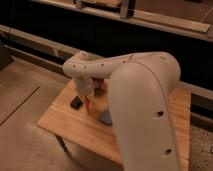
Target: Place the pepper on the white sponge
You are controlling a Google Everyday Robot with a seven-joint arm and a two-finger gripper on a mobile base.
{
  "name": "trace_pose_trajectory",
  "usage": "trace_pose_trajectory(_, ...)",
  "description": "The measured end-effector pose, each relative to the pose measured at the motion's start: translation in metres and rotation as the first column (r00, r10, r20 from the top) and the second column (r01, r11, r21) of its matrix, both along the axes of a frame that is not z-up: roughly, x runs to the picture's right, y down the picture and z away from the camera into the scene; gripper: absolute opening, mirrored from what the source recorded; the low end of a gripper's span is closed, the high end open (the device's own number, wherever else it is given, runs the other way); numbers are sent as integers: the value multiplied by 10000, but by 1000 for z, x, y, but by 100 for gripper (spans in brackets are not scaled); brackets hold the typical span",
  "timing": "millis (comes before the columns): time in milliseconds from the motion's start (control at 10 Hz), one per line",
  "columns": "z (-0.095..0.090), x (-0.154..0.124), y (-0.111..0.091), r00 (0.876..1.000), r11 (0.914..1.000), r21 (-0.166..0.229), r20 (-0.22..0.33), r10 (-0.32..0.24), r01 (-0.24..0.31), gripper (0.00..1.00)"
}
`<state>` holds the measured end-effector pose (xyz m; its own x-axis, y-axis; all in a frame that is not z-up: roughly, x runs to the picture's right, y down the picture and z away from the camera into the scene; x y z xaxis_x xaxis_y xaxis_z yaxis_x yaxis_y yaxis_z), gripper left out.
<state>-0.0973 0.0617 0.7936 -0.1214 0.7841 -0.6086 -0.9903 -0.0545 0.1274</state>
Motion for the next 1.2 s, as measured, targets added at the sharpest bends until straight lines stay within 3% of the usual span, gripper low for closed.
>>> trace_pose_trajectory(200,-22,11,5,9987,9991,248,-359,349,-341,0)
trace_pose_trajectory(500,-48,39,18,9847,9906,485,-1132,1325,-1277,0)
trace_pose_trajectory(1200,-49,36,20,9841,9904,470,-1155,1349,-1302,0)
